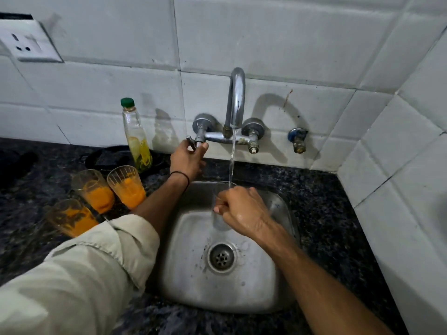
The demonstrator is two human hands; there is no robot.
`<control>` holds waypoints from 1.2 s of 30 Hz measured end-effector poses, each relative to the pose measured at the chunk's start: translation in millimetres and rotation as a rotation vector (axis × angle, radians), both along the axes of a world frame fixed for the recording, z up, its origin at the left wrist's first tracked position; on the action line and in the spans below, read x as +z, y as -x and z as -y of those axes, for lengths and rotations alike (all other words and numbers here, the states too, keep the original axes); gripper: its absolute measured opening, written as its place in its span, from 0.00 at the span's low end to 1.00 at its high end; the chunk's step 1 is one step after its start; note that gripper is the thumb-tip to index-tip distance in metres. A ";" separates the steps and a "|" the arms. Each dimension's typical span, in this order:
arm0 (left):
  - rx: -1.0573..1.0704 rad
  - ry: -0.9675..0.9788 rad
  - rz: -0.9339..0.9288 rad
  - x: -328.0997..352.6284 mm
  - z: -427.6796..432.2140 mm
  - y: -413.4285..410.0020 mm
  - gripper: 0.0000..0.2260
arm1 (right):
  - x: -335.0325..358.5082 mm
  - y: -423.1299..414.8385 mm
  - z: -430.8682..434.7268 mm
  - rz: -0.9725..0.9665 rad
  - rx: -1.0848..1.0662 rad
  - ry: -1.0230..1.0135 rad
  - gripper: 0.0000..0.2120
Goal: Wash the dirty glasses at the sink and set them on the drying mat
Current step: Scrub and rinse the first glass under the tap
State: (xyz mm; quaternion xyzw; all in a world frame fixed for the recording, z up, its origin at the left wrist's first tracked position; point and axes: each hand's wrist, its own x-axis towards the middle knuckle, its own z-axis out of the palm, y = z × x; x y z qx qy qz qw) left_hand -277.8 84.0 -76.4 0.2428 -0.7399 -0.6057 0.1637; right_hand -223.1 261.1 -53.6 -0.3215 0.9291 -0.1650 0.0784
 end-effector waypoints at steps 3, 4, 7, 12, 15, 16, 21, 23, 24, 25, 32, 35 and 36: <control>0.074 0.305 0.037 2.3 -1.3 9.1 0.10 | 13.0 0.9 -0.8 0.003 -0.033 0.052 0.09; 0.055 0.480 0.090 4.2 -3.6 7.4 0.11 | 15.0 1.6 -0.8 -0.003 -0.049 0.064 0.08; 0.024 0.809 0.152 4.3 -7.6 5.5 0.12 | 13.3 2.8 -0.3 -0.041 -0.078 0.110 0.08; -0.090 0.341 0.083 -12.9 -1.0 -10.4 0.16 | -5.4 11.2 -4.8 0.183 -0.241 0.354 0.09; -0.132 -0.167 0.096 -28.4 -15.8 -51.8 0.22 | -23.1 8.1 -10.4 0.583 -0.433 0.830 0.08; -0.177 -0.266 0.076 -34.8 -25.9 -71.0 0.17 | -31.9 4.9 -11.9 0.678 -0.490 0.918 0.08; -0.260 -0.315 -0.139 -63.0 -49.6 -143.5 0.18 | -87.1 -19.0 -10.8 1.152 -0.757 1.139 0.11; -0.282 -0.268 -0.151 -73.2 -51.0 -153.0 0.24 | -101.9 -33.1 -7.5 1.343 -0.847 1.272 0.11; -0.289 -0.231 -0.134 -76.3 -51.5 -156.5 0.26 | -107.9 -39.5 -5.6 1.394 -0.887 1.320 0.12; -0.297 -0.200 -0.123 -77.4 -52.5 -159.2 0.26 | -113.6 -45.1 -3.4 1.421 -0.922 1.357 0.13; -0.230 0.091 -0.005 -79.4 -57.5 -162.3 0.24 | -141.5 -71.3 2.1 0.763 -0.811 0.696 0.13; -0.244 0.140 -0.008 -74.2 -58.7 -162.6 0.23 | -144.0 -82.4 -9.0 0.452 -0.530 0.505 0.17; -0.248 0.150 -0.007 -72.4 -58.0 -162.1 0.23 | -143.4 -86.8 -11.3 0.398 -0.453 0.465 0.21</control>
